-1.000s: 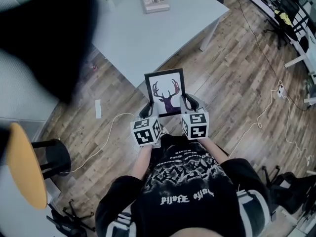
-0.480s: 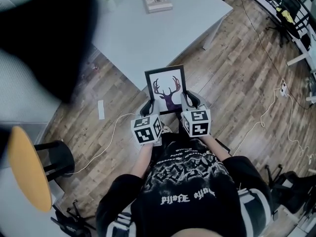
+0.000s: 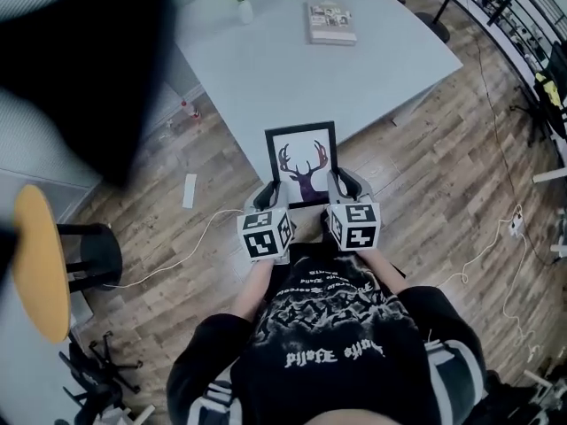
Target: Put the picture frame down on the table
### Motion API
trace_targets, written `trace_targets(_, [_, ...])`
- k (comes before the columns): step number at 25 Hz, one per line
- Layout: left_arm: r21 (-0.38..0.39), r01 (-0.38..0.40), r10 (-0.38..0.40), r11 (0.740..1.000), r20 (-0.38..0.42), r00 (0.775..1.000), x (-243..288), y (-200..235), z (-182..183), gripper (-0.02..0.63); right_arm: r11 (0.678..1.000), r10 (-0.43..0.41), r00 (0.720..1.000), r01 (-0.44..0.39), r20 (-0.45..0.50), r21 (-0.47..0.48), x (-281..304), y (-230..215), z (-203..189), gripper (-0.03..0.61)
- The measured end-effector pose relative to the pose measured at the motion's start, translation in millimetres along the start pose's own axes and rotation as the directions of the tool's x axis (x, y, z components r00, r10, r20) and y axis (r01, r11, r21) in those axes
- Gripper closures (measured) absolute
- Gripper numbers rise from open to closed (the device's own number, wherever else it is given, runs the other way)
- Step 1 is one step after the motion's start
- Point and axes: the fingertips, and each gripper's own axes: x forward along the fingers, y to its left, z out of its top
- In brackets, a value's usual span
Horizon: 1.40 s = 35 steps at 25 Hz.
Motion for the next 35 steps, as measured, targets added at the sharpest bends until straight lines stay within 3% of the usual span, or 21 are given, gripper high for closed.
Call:
trace_targets(5, [-0.057, -0.074, 0.074, 0.996, -0.003, 0.997, 29.6, 11.5, 22.7, 0.531, 0.996, 0.079, 0.997, -0.080, -0.021, -0.026, 42.3, -10.6, 22.4, 0.512])
trace_targets(21, [-0.151, -0.201, 0.200, 0.968, -0.021, 0.980, 133.0, 8.9, 107.2, 0.529, 0.963, 0.253, 0.963, -0.259, -0.090, -0.068, 163.2, -77.9, 95.6, 0.512])
trace_targets(30, [-0.211, -0.232, 0.226, 0.950, -0.050, 0.973, 164.7, 22.4, 122.1, 0.531, 0.953, 0.283, 0.950, -0.294, -0.133, -0.071, 198.4, -86.4, 111.0, 0.512])
trace_targets(35, [-0.193, -0.214, 0.209, 0.958, -0.048, 0.977, 172.1, 31.9, 135.4, 0.531, 0.961, 0.256, 0.957, -0.267, -0.136, -0.068, 209.8, -83.3, 119.5, 0.512])
